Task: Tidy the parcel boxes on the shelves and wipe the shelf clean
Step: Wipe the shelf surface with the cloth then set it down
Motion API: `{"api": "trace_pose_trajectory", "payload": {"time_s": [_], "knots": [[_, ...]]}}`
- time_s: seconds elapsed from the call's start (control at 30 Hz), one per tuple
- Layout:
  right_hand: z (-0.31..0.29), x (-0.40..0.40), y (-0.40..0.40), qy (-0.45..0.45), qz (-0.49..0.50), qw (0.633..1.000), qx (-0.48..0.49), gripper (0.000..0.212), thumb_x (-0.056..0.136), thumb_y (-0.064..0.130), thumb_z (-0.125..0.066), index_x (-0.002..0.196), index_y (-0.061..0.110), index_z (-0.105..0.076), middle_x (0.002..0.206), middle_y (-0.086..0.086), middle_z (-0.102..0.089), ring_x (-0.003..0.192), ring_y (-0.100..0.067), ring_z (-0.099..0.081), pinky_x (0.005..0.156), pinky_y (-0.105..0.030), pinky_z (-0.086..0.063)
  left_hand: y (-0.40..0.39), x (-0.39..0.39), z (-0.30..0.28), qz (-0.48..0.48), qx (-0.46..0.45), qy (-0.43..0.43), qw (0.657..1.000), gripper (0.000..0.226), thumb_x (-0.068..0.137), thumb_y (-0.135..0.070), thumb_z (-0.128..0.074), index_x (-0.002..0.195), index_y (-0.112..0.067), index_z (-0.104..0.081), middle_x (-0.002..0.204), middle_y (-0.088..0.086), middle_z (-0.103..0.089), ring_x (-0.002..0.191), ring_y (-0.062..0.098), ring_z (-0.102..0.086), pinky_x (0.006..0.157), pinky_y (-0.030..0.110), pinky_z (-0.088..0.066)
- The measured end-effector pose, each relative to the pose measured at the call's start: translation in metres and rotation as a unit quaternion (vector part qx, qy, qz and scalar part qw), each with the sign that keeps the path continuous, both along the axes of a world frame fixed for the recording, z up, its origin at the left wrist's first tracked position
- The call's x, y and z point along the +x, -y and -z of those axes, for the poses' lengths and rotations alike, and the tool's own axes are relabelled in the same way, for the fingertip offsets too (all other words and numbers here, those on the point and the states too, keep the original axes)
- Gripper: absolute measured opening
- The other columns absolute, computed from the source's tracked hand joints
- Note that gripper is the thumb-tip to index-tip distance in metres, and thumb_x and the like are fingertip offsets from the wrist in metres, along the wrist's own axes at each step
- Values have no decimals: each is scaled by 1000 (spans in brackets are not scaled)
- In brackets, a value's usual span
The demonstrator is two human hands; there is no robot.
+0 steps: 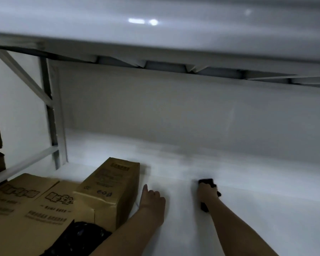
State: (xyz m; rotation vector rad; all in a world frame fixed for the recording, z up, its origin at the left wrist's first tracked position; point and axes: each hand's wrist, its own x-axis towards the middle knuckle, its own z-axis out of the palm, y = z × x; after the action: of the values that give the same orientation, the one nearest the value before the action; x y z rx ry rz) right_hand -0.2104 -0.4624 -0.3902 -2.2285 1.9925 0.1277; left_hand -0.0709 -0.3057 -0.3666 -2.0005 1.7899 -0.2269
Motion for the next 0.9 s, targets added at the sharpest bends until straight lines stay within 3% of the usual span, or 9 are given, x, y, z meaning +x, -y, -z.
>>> {"api": "trace_pose_trajectory", "payload": {"time_s": [0.17,0.23,0.33,0.43,0.57,0.67,0.77,0.83,0.9], "knots": [[-5,40,-30,102,-150,981,62,51,97,14,-43,147,22,-35,154,-16,-24,139,-34,-29,113,-39,-29,-2,7,-4,-16,0,-2,1000,58,97,-38,-42,148,-15,-27,148,14,-31,136,31,-30,116,53,0],[-1,37,-31,52,-145,987,36,49,99,15,-41,147,22,-32,154,-13,-22,140,-34,-27,110,-40,-34,-4,5,-3,-12,1,0,1000,58,97,-39,-43,148,-15,-26,148,14,-31,136,31,-30,116,53,0],[6,29,-27,28,-63,997,-30,39,101,18,-31,139,13,-40,145,-12,-37,133,-34,-32,104,-38,-38,-8,2,-2,1,0,7,1000,59,96,-39,-43,147,-15,-27,149,15,-30,137,31,-29,116,53,0],[4,43,-32,13,-13,1000,-11,41,101,18,-31,139,6,-38,145,-17,-36,132,-34,-35,105,-39,-35,-14,7,-2,16,-2,7,1000,58,96,-39,-43,146,-14,-29,148,16,-32,137,32,-28,117,52,2],[1,84,-47,8,-50,999,21,45,100,16,-35,143,4,-33,146,-17,-37,133,-34,-36,109,-42,-29,-20,11,-2,25,25,31,999,57,97,-41,-42,146,-13,-31,147,15,-33,137,31,-29,116,51,5],[-3,105,-57,55,-114,989,77,66,95,35,-47,152,16,-20,156,-11,-23,143,-31,-23,116,-45,-21,-21,13,-6,25,59,62,996,60,98,-43,-42,148,-12,-30,151,14,-29,140,29,-26,116,48,7],[-16,90,-76,100,-221,964,107,43,95,33,-51,137,27,-47,140,-8,-44,129,-26,-41,111,-40,-33,-21,14,-9,37,75,101,991,66,98,-42,-45,152,-13,-19,158,11,-18,145,27,-14,116,47,9],[-11,66,-79,120,-209,963,119,46,97,41,-48,140,27,-42,135,-6,-45,124,-25,-42,106,-35,-35,-21,13,-7,41,90,104,990,66,98,-40,-46,152,-15,-19,158,12,-16,145,26,-14,115,48,11],[-2,48,-74,59,-154,984,62,50,100,31,-40,148,21,-30,149,-10,-34,134,-32,-33,107,-37,-32,-23,12,-4,40,92,93,991,61,98,-39,-46,150,-15,-26,155,13,-21,143,27,-20,114,50,12]]}}
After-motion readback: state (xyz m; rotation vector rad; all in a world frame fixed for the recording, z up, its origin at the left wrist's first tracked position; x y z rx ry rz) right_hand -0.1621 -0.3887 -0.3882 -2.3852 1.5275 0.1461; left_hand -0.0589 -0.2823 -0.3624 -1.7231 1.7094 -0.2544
